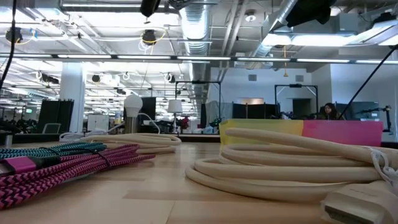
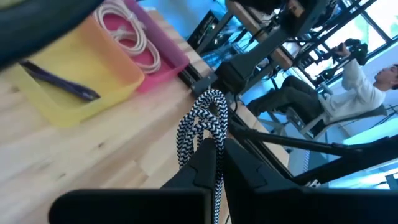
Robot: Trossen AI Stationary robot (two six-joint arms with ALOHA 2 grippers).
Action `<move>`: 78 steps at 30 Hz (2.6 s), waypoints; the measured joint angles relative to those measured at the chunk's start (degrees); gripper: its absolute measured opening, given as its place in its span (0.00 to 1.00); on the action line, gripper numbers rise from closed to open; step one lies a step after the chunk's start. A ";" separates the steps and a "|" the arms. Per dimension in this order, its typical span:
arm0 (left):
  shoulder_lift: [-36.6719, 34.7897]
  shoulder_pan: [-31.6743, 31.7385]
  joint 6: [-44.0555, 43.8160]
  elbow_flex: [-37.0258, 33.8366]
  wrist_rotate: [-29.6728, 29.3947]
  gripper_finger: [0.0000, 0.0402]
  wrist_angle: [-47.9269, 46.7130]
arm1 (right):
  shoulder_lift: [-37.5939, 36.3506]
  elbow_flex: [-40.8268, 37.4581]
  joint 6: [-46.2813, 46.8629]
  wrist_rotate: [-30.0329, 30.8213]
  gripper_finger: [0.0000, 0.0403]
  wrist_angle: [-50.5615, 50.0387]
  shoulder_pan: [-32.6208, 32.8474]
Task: Pick & Place USB Port
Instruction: Put the white charger cable into the yellow bin
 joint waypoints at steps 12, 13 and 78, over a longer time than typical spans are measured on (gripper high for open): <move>-0.41 0.02 3.05 0.04 -0.21 0.03 0.11 | 0.01 0.00 0.01 0.01 0.29 -0.02 -0.02; -0.41 0.10 3.51 0.04 -0.19 0.03 0.11 | -0.01 0.00 0.08 -0.01 0.29 -0.02 -0.02; -0.37 15.85 36.23 0.07 17.42 0.03 23.13 | 24.34 -0.04 -1.07 -24.28 0.23 42.12 3.54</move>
